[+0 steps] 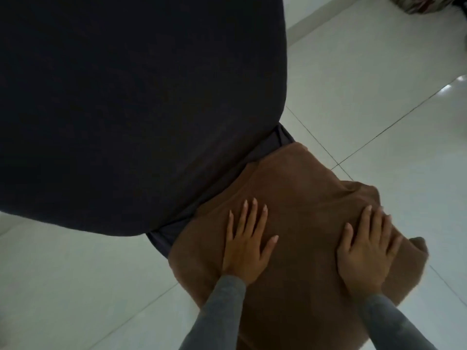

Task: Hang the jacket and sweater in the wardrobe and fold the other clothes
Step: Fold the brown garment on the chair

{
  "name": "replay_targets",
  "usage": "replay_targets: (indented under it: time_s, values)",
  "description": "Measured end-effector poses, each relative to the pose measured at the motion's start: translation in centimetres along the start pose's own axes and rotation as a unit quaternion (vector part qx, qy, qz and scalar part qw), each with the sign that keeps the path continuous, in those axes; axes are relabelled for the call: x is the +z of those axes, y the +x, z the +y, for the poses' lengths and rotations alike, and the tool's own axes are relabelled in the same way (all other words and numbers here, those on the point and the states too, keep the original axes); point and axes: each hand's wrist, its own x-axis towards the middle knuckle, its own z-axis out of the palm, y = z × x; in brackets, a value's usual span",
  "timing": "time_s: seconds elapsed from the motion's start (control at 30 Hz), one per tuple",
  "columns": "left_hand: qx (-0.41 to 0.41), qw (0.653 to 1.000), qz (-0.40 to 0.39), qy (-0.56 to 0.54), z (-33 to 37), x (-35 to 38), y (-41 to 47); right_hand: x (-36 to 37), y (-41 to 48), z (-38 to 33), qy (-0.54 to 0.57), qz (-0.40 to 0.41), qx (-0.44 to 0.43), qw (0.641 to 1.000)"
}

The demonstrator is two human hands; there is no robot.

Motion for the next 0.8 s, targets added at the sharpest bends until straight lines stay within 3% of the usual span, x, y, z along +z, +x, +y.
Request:
replay_targets:
  time_s: [0.13,0.43,0.67,0.8]
  values:
    - [0.033,0.999,0.024,-0.008,-0.5,0.3,0.0,1.1,-3.0,-2.3,0.011,0.030,0.045,0.998]
    - [0.141,0.989,0.006,0.035,-3.3,0.3,-1.3,1.9,-12.6,-2.5,-0.007,-0.009,0.029,1.000]
    - [0.050,0.997,0.018,0.059,-5.6,-0.1,-3.4,2.3,-20.1,-2.4,0.045,-0.028,0.095,0.994]
    - [0.049,0.996,-0.013,0.075,-7.1,-0.6,-4.6,2.9,-24.0,-2.8,0.115,-0.047,0.158,0.980]
